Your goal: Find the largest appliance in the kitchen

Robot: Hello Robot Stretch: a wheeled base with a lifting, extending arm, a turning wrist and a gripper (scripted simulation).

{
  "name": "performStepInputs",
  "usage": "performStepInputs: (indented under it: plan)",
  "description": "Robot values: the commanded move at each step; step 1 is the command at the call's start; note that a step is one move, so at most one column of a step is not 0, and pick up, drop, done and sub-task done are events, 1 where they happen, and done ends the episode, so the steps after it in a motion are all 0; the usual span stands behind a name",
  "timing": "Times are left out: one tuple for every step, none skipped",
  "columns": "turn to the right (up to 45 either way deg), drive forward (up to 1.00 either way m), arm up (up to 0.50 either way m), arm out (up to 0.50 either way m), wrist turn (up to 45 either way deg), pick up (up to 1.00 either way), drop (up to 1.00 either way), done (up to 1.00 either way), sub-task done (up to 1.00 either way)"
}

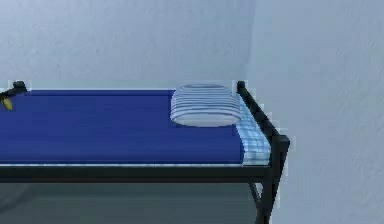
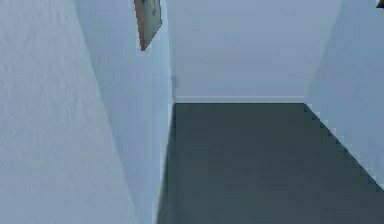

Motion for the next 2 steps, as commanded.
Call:
performStepInputs:
  plan:
    - [-45.0,0.0,0.0,0.0,0.0,0.0,0.0,0.0,0.0]
    - [-21.0,0.0,0.0,0.0,0.0,0.0,0.0,0.0,0.0]
